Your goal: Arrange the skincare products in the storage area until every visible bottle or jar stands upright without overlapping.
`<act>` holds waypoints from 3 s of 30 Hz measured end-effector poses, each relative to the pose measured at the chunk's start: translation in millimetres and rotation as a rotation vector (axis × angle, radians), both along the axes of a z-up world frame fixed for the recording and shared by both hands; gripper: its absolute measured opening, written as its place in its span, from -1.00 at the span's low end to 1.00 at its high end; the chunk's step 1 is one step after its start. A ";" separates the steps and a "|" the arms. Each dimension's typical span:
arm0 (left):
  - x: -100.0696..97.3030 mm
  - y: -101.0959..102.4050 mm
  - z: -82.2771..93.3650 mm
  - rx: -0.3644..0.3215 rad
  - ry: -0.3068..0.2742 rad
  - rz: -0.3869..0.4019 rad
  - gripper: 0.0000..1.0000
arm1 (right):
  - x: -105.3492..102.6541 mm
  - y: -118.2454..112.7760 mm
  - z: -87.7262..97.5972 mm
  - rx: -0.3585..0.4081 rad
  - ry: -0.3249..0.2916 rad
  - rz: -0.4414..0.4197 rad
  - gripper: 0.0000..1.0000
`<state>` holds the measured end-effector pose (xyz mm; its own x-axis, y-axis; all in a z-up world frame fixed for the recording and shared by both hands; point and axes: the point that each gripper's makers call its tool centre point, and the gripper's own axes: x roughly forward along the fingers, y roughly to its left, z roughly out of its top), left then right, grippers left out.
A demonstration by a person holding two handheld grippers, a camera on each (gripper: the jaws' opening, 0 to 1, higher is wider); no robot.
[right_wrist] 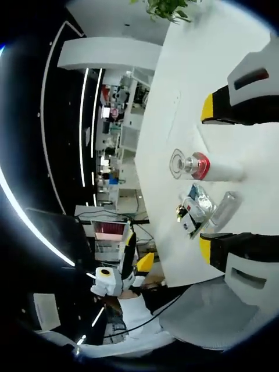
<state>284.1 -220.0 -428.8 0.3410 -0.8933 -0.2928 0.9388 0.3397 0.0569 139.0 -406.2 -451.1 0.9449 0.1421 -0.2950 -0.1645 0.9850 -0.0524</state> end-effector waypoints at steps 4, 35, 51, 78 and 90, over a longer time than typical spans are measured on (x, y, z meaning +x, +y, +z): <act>-1.5 23.7 -1.5 0.019 0.008 0.038 0.78 | -4.5 0.8 4.6 -0.004 -0.005 -0.005 0.54; -23.6 94.8 -31.7 0.037 0.129 0.169 0.99 | -11.8 24.8 -24.9 0.029 0.117 0.044 0.99; -30.3 92.0 -36.5 0.024 0.156 0.153 0.99 | -6.3 16.4 -22.9 0.002 0.139 0.065 1.00; -27.0 95.7 -45.5 0.003 0.213 0.187 0.99 | 73.0 -55.6 46.6 0.004 0.049 0.033 0.85; -26.1 98.3 -47.1 -0.006 0.222 0.191 0.99 | 135.1 -62.9 16.2 0.172 0.184 0.043 0.70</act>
<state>258.0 -121.8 -475.9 0.4315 -0.8210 -0.3738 0.8470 0.5113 -0.1454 274.1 -469.2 -434.9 0.8696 0.2437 -0.4294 -0.1973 0.9688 0.1503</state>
